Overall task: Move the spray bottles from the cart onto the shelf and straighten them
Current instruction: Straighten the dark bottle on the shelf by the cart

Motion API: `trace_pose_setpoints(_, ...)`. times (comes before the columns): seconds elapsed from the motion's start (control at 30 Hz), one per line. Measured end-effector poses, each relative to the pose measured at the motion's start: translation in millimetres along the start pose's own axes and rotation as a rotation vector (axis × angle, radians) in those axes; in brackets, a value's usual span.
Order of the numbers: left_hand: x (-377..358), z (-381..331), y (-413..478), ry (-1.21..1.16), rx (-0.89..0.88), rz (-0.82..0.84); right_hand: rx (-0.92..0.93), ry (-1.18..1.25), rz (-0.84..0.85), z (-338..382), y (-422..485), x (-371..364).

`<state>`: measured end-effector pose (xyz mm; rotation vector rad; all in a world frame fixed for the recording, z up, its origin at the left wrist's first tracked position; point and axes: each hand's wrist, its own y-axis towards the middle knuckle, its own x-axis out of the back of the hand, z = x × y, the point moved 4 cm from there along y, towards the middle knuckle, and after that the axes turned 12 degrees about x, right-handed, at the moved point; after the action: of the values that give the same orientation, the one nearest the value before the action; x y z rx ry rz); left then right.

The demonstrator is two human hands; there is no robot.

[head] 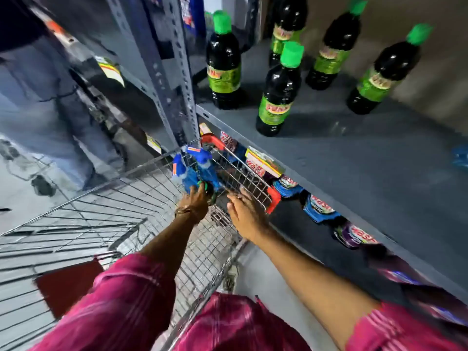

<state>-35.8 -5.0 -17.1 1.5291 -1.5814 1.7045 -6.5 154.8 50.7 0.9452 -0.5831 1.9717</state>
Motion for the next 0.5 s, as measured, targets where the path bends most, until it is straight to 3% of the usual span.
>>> trace_pose_setpoints(0.13,-2.7,-7.1,26.1,-0.002,-0.028,-0.015,-0.076,-0.206,0.126,-23.3,-6.8,-22.3)
trace_pose_setpoints(0.27,0.3,-12.4,33.6,0.002,-0.057,-0.091,-0.102,-0.387,0.031,-31.3,-5.4,-24.9)
trace_pose_setpoints(0.4,11.8,-21.3,22.1,-0.093,-0.016,-0.082,-0.093,-0.449,0.004,-33.0,-4.7,-27.2)
trace_pose_setpoints(0.5,42.5,-33.1,-13.4,-0.27,-0.086,-0.222,-0.086,-0.366,0.09,-35.7,-5.4,-28.7)
